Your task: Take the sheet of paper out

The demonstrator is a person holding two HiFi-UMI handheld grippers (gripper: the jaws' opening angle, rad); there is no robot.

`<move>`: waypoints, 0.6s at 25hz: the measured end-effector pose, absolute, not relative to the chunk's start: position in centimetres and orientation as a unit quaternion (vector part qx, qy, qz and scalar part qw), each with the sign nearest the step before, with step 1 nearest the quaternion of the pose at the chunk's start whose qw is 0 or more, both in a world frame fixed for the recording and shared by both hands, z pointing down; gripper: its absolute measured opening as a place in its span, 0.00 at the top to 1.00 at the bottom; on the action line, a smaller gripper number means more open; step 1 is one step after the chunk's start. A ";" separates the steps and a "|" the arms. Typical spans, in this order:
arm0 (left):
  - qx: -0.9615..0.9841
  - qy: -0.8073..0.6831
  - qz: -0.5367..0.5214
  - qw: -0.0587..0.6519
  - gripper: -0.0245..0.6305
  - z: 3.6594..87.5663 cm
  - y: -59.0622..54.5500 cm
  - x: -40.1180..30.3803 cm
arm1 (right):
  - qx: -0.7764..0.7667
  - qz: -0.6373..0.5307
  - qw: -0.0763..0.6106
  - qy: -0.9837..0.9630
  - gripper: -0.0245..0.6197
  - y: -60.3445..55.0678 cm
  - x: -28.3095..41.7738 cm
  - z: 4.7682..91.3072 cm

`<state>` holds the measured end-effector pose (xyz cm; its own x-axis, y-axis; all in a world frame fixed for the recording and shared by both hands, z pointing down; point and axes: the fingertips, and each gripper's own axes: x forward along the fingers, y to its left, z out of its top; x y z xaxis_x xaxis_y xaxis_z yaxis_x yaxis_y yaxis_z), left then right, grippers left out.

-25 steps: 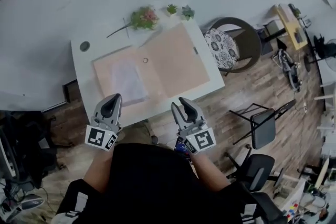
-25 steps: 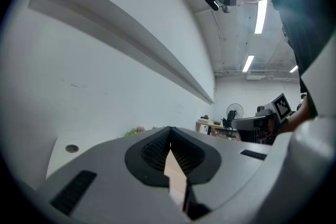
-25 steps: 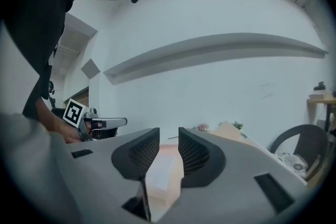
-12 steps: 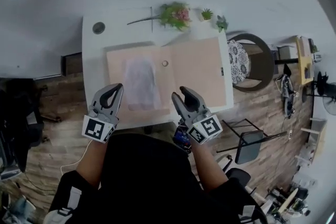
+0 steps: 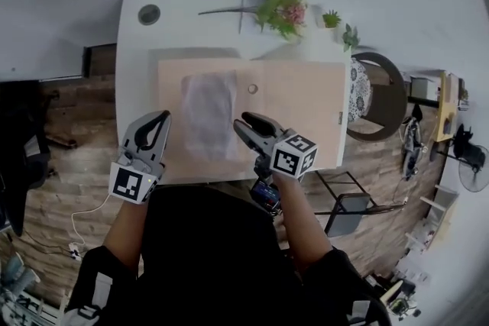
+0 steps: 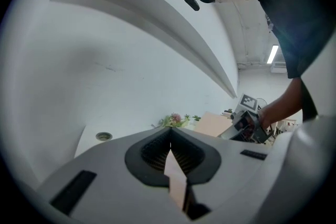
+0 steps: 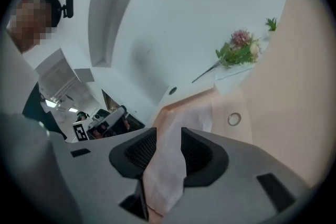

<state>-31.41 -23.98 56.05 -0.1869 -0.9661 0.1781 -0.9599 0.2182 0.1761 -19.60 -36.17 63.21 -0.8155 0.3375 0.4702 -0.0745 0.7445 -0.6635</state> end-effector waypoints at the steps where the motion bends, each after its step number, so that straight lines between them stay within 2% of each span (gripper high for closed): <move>1: 0.622 -0.773 -0.011 0.127 0.96 56.3 -24.0 -31.7 | -0.072 0.358 0.309 -0.878 0.72 -36.3 -19.7 64.3; 10: 0.616 -0.774 -0.014 0.142 0.96 58.0 -25.2 -32.1 | -0.068 0.390 0.430 -0.811 0.73 -35.9 -19.4 70.3; 15: 0.622 -0.768 -0.022 0.150 0.96 58.5 -25.5 -31.1 | -0.067 0.405 0.453 -0.791 0.75 -35.4 -19.2 71.6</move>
<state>-31.09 -25.50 58.54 -0.1808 -0.9622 0.2034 -0.9492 0.2249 0.2199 -19.19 -35.39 71.65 -0.5815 0.4732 0.6618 -0.2606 0.6623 -0.7025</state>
